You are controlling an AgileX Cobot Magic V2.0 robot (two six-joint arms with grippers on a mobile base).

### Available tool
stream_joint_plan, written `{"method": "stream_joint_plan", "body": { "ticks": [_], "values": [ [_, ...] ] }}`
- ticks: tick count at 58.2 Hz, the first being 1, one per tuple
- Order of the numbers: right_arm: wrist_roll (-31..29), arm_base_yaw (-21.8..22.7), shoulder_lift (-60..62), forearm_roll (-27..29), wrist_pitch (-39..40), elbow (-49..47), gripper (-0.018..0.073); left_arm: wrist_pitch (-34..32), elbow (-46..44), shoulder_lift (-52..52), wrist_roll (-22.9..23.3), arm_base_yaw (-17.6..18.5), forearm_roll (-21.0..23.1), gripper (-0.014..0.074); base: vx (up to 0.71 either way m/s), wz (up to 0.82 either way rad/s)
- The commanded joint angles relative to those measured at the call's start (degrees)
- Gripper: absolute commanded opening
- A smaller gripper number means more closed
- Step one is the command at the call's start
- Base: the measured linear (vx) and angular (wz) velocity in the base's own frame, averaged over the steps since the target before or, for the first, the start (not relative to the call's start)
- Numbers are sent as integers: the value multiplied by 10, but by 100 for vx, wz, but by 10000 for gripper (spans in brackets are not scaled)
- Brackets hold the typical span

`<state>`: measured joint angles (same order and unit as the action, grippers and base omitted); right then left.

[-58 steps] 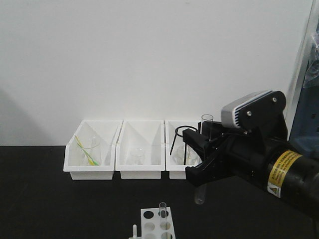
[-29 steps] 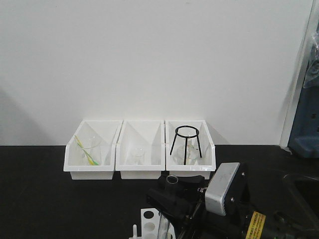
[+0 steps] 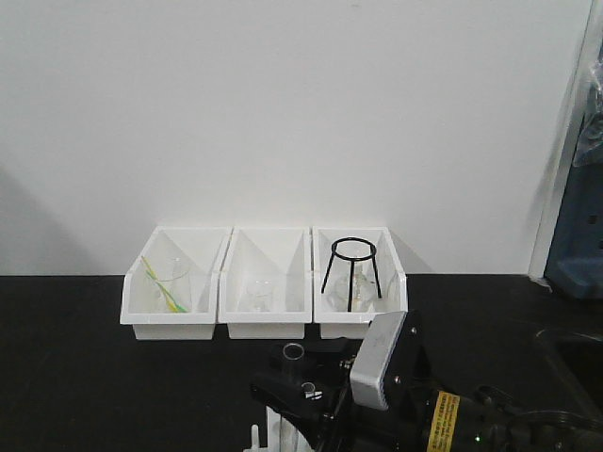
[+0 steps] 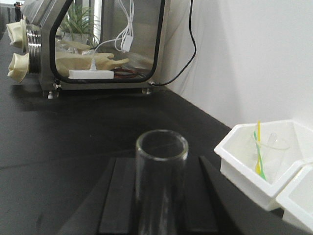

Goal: Flip and reinsert test tube from rack

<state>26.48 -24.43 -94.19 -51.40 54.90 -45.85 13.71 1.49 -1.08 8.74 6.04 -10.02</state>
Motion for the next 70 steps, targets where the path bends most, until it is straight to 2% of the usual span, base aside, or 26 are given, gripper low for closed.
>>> {"method": "stream_joint_plan", "body": {
  "ticks": [1, 12, 20, 40, 48, 56, 61, 65, 70],
  "values": [
    [9, 3, 13, 1, 30, -19, -3, -47, -2, -4, 5, 0, 1, -6, 0, 0],
    [17, 3, -19, -3, 32, -19, 8, -47, -2, -4, 5, 0, 1, -6, 0, 0],
    [10, 3, -46, -3, 36, -19, 69, -47, -2, -4, 5, 0, 1, -6, 0, 0],
    [10, 3, -73, 2, 62, -18, 419, -47, -2, -4, 5, 0, 1, -6, 0, 0],
    [17, 3, -62, 3, 61, -18, 483, -47, -2, -4, 5, 0, 1, -6, 0, 0],
    [60, 3, -13, 2, 33, -18, 453, -47, -2, -4, 5, 0, 1, -6, 0, 0],
    [106, 3, 44, -5, -32, -18, 368, -47, -2, -4, 5, 0, 1, -6, 0, 0],
    [146, 3, 96, -19, -103, -15, 246, -47, -2, -4, 5, 0, 1, -6, 0, 0],
    [184, 3, 161, -40, -180, 5, 50, -47, -2, -4, 5, 0, 1, -6, 0, 0]
  ]
}}
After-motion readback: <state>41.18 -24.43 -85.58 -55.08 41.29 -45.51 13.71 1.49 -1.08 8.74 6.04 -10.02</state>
